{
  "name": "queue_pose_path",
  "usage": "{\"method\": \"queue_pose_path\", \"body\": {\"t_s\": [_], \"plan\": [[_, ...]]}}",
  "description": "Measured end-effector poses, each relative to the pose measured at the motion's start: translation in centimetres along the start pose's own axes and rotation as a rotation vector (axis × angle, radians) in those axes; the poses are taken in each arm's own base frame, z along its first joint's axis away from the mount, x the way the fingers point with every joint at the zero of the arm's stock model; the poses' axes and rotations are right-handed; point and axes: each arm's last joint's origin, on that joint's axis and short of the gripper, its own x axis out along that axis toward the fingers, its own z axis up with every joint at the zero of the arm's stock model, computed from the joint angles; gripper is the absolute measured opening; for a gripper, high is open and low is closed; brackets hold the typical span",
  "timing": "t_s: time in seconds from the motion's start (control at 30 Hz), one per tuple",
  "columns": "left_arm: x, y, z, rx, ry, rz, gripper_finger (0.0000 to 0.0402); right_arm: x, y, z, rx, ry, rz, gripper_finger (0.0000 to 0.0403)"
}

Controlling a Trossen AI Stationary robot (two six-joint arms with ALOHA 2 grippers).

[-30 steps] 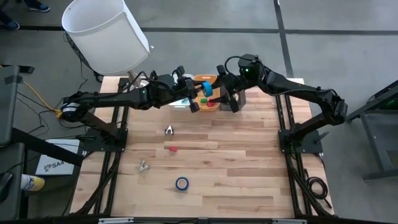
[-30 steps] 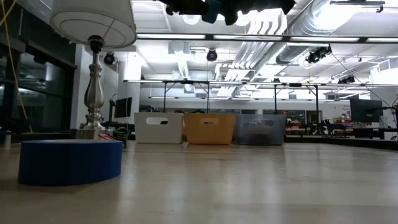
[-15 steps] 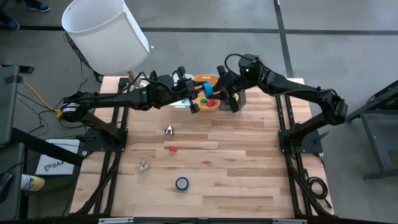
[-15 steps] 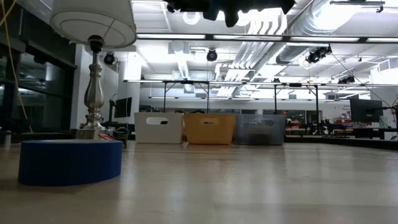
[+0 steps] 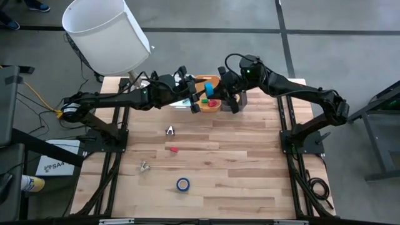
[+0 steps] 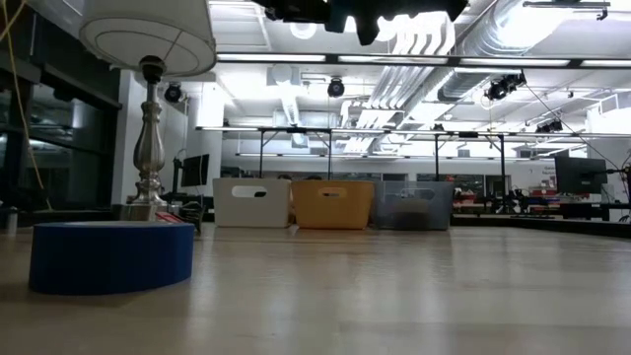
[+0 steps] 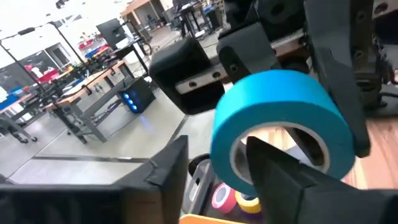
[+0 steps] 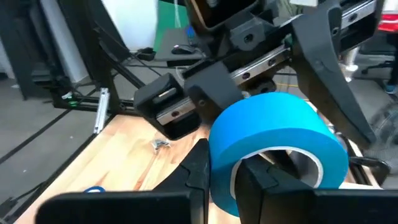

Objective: Pick and place Stapler, Stapler remover, tape
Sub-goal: Put the light blue tape into the black bin

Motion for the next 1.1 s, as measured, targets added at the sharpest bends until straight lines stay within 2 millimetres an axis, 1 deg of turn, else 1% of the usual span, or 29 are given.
{"method": "queue_pose_path", "body": {"t_s": [0.1,0.2,0.33,0.47,0.67,0.83,0.97,1.1], "plan": [[0.0,-0.1,-0.1,0.013,0.015,-0.007,0.0187,0.0,-0.1,-0.1,0.027,0.013,-0.033,0.0033],[-0.4,0.0,-0.3,0.051,0.046,-0.015,0.0202,0.0,-0.2,-0.3,0.057,0.033,-0.083,0.0033],[-1.3,0.3,-0.3,0.074,0.091,-0.028,0.0205,-0.3,-0.7,-1.0,0.121,0.100,-0.196,0.0033],[-2.4,0.7,-0.3,0.088,0.136,-0.038,0.0205,-1.1,-1.6,-2.0,0.212,0.190,-0.341,0.0033],[-3.7,1.2,-0.1,0.106,0.162,-0.048,0.0206,-2.9,-3.8,-3.2,0.370,0.235,-0.540,0.0033],[-4.0,1.3,0.0,0.106,0.164,-0.050,0.0206,-4.0,-6.7,-5.4,0.526,0.285,-0.649,0.0033],[-4.3,1.5,0.2,0.104,0.159,-0.048,0.0206,-4.3,-9.1,-7.9,0.660,0.339,-0.711,0.0033],[-4.3,1.4,0.0,0.106,0.178,-0.057,0.0206,-4.7,-10.9,-10.6,0.791,0.411,-0.760,0.0033]]}}
